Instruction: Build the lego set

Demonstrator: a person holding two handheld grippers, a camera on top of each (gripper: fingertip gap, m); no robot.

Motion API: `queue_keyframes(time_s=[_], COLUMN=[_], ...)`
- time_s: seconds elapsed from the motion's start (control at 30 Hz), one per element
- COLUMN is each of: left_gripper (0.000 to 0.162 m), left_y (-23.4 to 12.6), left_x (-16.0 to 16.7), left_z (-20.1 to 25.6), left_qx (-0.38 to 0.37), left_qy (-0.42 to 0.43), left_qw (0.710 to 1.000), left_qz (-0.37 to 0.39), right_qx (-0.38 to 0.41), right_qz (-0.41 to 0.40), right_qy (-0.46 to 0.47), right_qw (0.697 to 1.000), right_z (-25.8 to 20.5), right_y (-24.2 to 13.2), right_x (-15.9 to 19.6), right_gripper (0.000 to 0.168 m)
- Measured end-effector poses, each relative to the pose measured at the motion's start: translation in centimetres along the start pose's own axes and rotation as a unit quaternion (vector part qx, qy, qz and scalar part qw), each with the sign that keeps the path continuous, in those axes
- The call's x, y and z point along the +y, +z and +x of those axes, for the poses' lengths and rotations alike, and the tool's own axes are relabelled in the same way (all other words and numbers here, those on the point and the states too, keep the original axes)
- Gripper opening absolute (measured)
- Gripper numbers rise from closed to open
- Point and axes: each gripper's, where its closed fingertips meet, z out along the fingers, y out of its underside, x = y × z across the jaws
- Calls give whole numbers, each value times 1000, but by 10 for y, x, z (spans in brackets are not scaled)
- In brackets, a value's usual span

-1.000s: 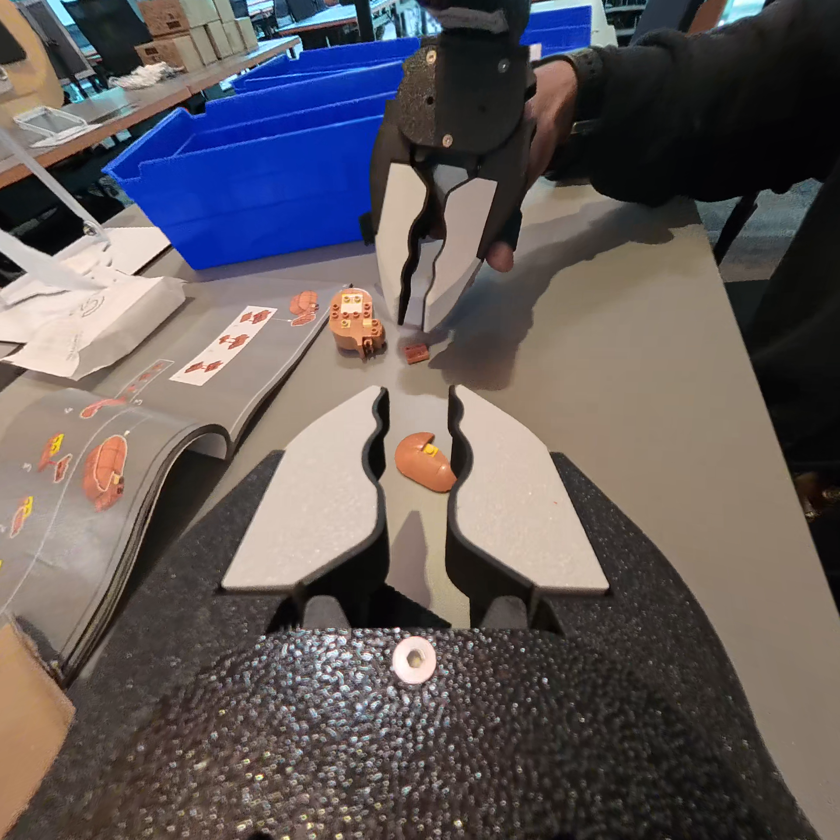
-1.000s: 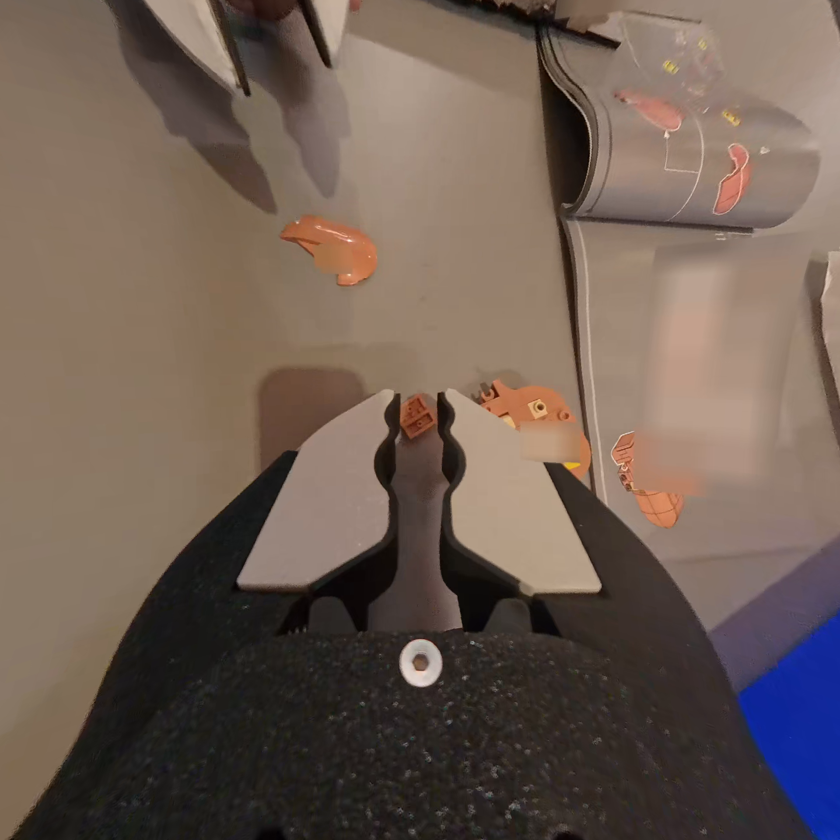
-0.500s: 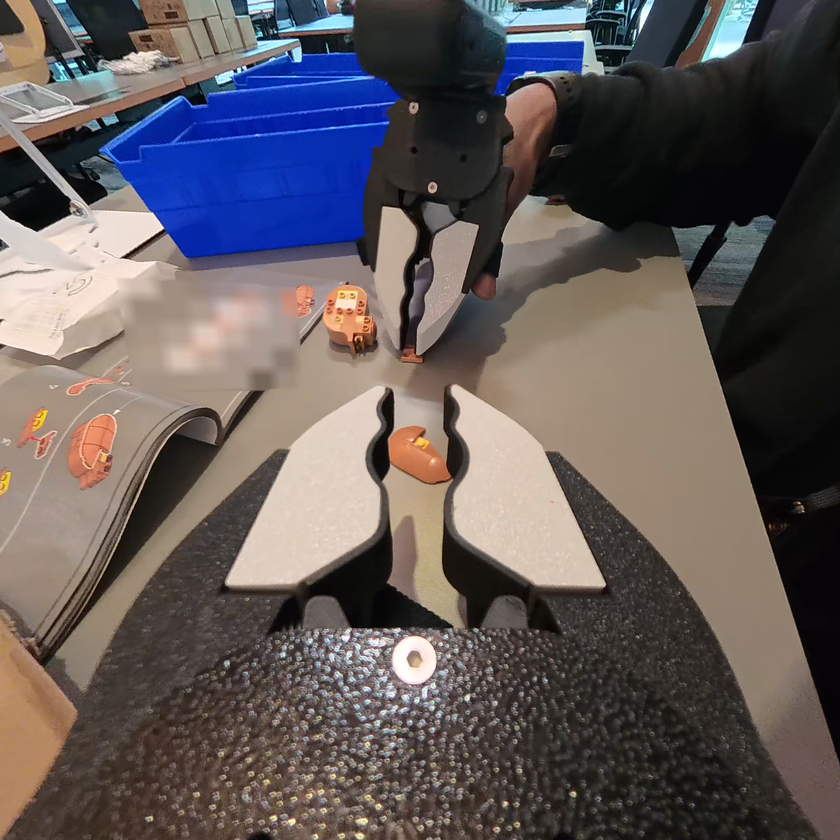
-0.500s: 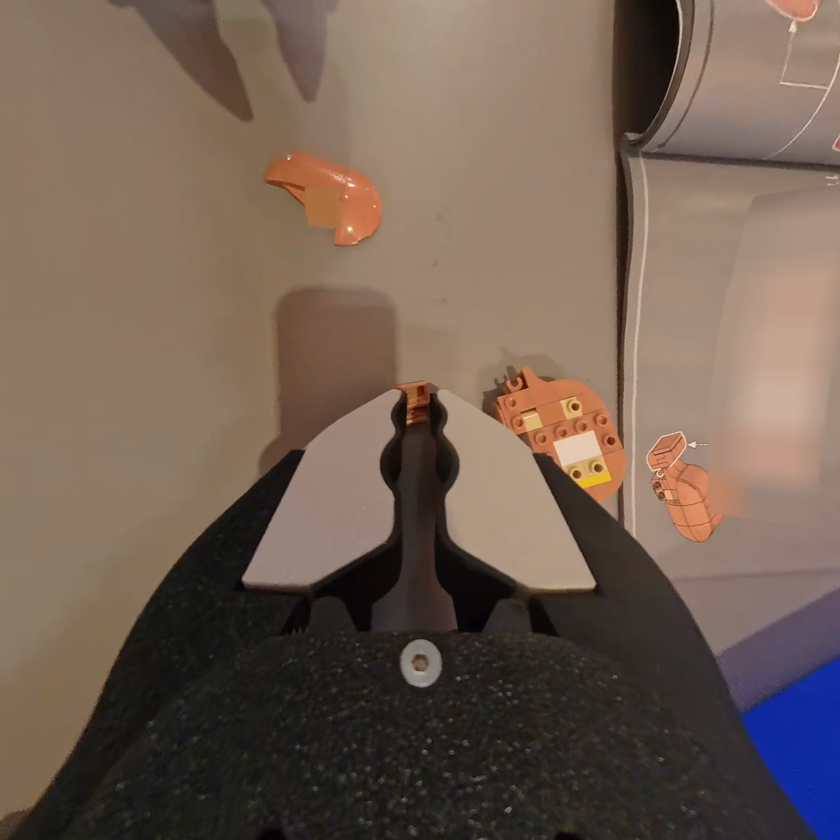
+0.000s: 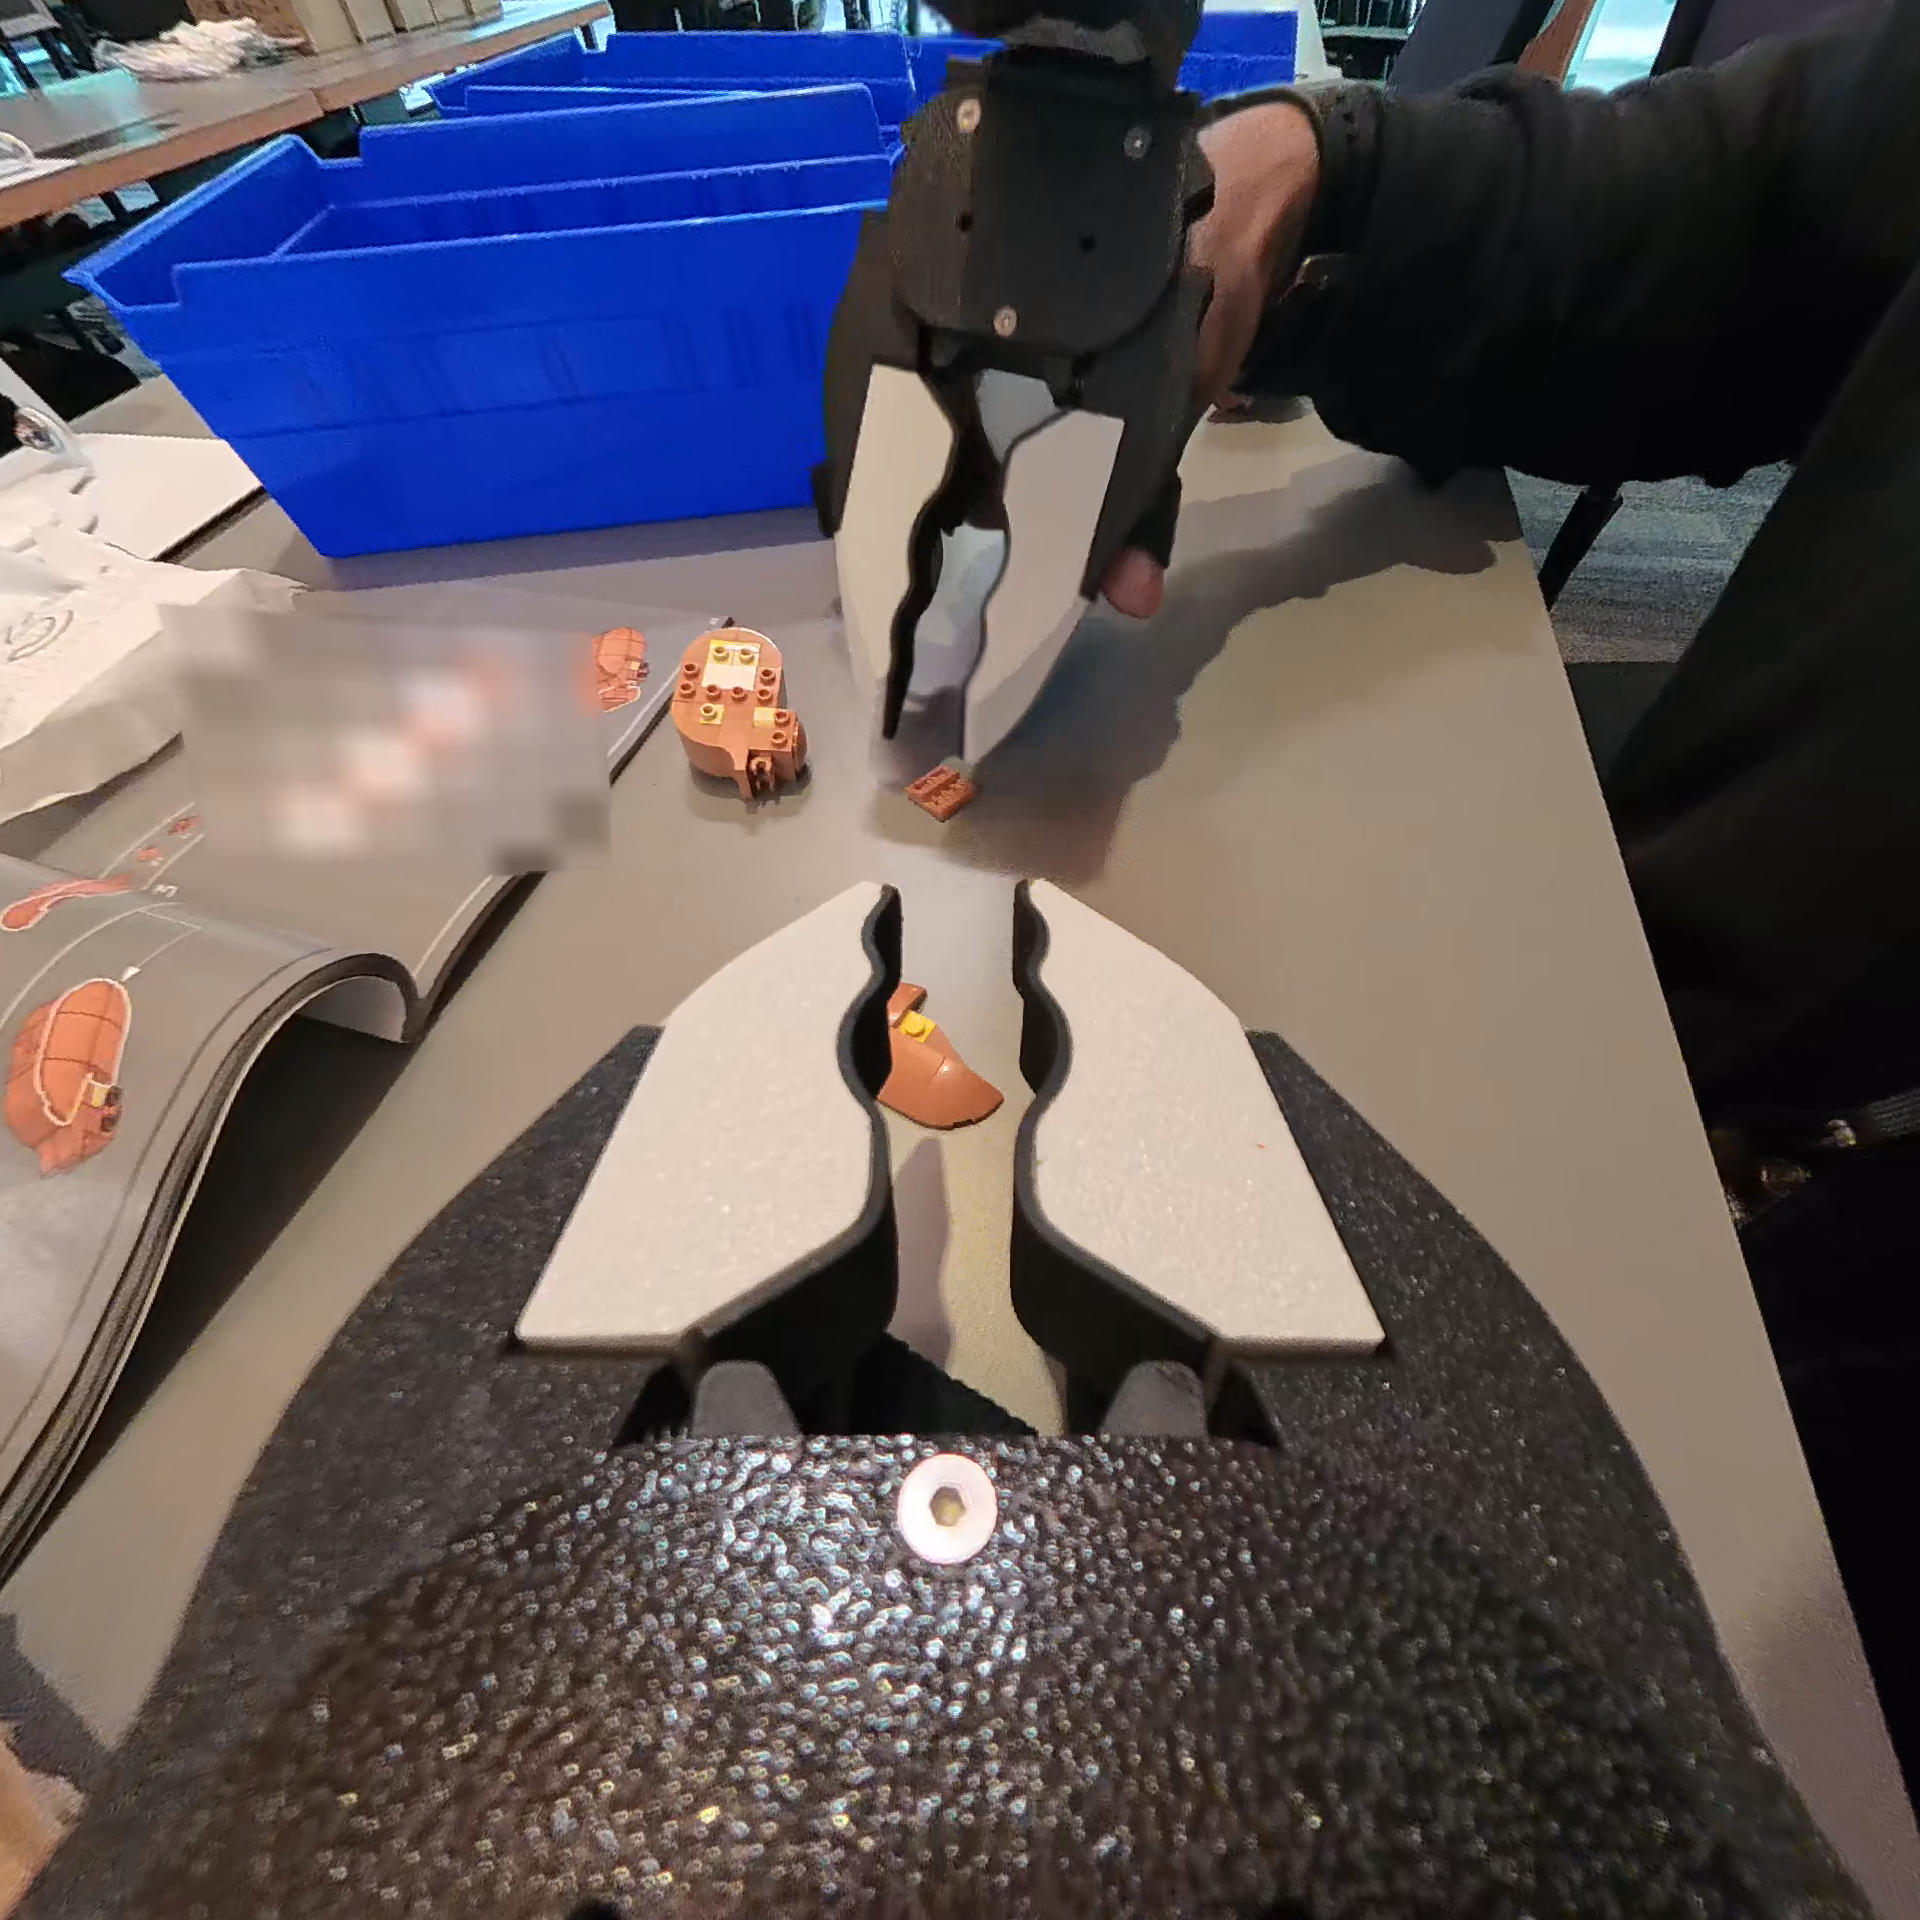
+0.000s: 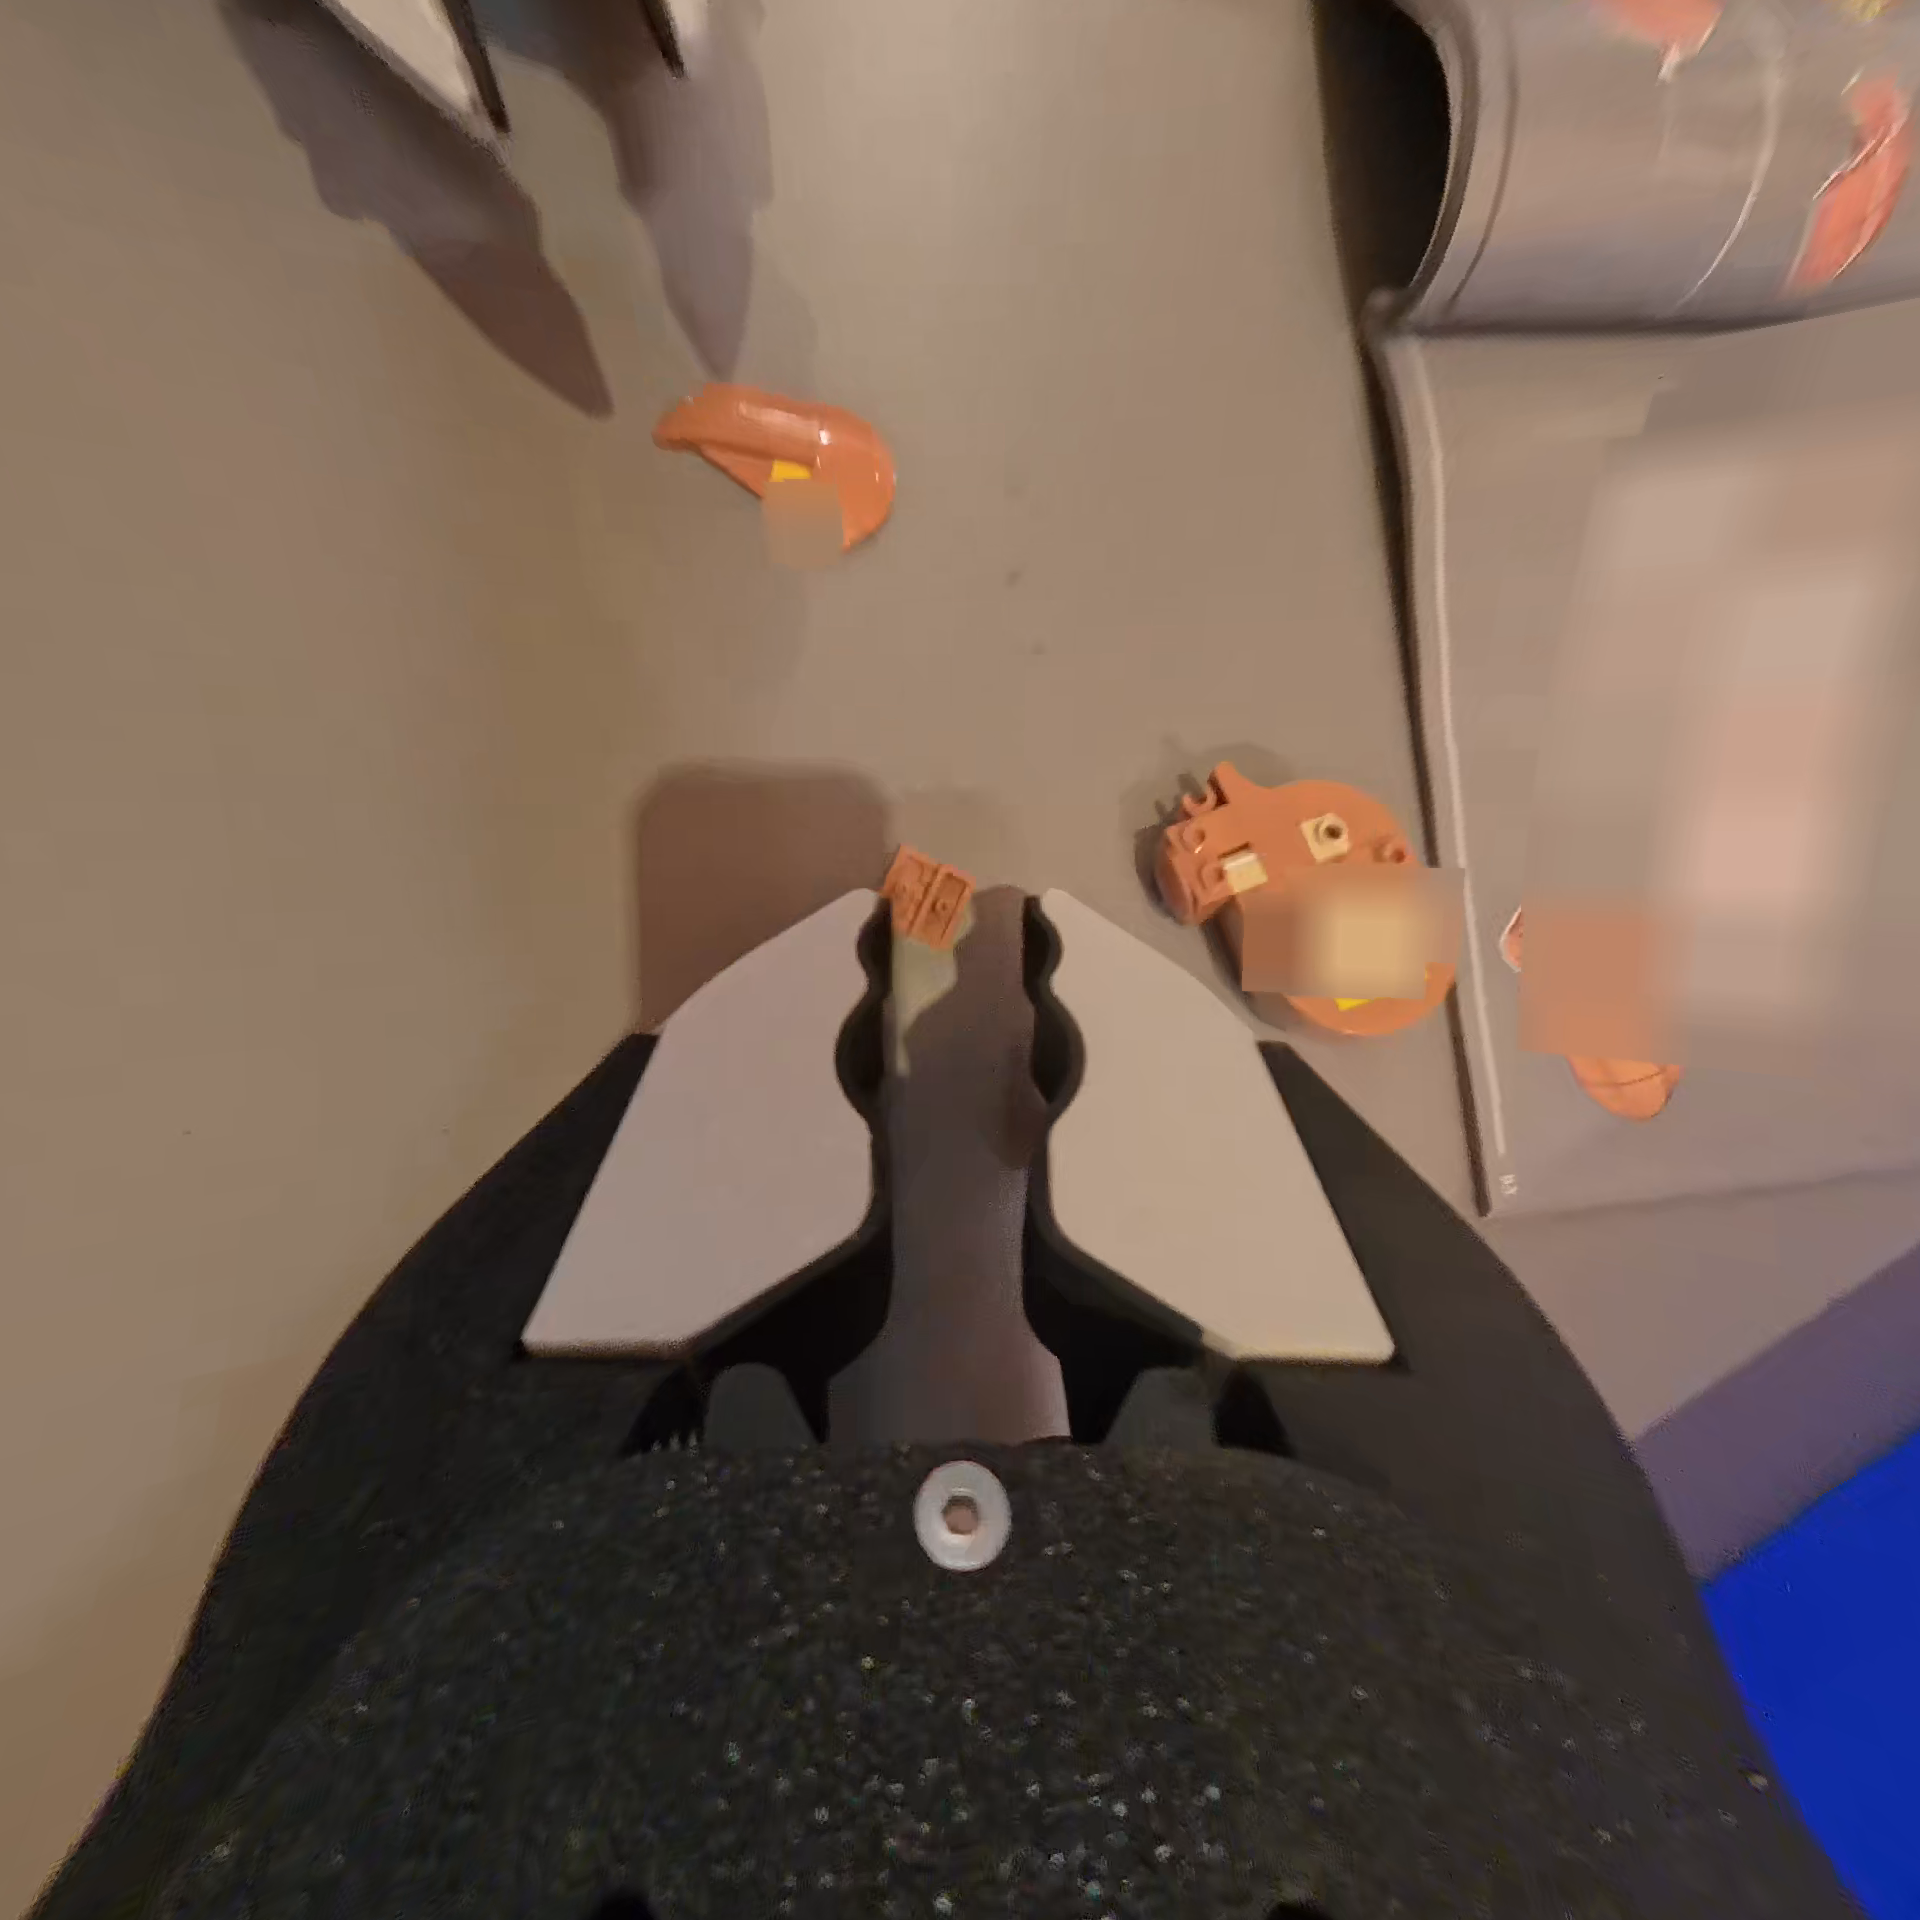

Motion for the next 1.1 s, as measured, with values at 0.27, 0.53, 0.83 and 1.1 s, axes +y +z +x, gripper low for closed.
queue_keyframes(time_s=[0.27, 0.53, 0.83, 1.1], left_gripper=[19, 18, 18, 15], left_y=[0, 3, 11, 19], left_x=[2, 2, -37, -38], left_z=[-4, -6, 2, 14], left_qx=[-3, 0, 133, 130], left_qy=[-15, -50, -314, -285], left_qw=[1000, 999, 935, 945], left_qz=[-1, -5, 97, 90], right_qx=[-1, 50, 237, 295], right_qz=[-35, 59, 271, 268], right_qy=[22, 11, -182, -289], right_qw=[999, 997, 915, 871], right_z=[-8, -4, -18, -38], right_y=[12, 0, -41, -37], right_x=[2, -21, -90, -102], right_gripper=[18, 18, 18, 18])
